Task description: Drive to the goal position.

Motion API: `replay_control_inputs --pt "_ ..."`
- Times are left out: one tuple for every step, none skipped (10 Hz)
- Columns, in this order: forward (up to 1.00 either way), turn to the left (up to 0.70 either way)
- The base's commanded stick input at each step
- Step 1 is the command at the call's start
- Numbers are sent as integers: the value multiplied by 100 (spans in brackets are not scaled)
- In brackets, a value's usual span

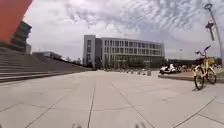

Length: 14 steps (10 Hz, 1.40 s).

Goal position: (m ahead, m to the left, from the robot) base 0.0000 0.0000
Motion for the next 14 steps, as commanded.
replay_control_inputs --pt "0 -70" --pt "0 -70" --pt "0 -70" --pt "0 -70" --pt "0 -70" --pt "0 -24" --pt "0 0" --pt "0 0" --pt "0 0" --pt "0 0" --pt "0 0" --pt "0 0" --pt "0 0" --pt "0 0"
